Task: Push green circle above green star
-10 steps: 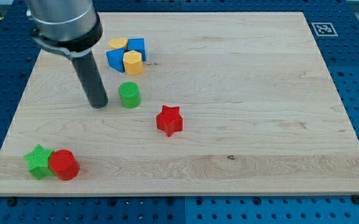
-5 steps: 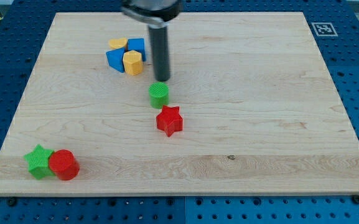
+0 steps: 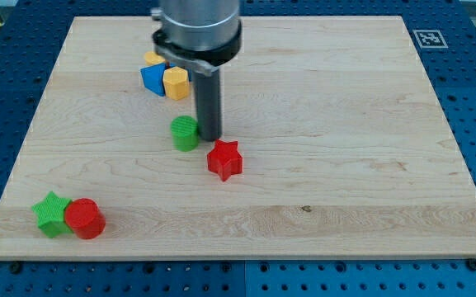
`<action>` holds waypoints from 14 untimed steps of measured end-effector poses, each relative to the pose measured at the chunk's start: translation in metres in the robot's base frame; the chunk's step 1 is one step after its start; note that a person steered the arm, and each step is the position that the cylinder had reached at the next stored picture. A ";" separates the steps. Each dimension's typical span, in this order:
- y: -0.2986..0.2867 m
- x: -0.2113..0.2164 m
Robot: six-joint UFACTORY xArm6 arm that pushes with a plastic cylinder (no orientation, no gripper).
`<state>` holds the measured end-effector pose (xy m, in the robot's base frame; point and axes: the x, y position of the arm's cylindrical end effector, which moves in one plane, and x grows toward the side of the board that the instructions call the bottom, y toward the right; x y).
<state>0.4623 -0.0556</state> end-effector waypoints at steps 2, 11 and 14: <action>-0.048 0.007; -0.119 0.002; -0.132 -0.031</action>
<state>0.4317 -0.1875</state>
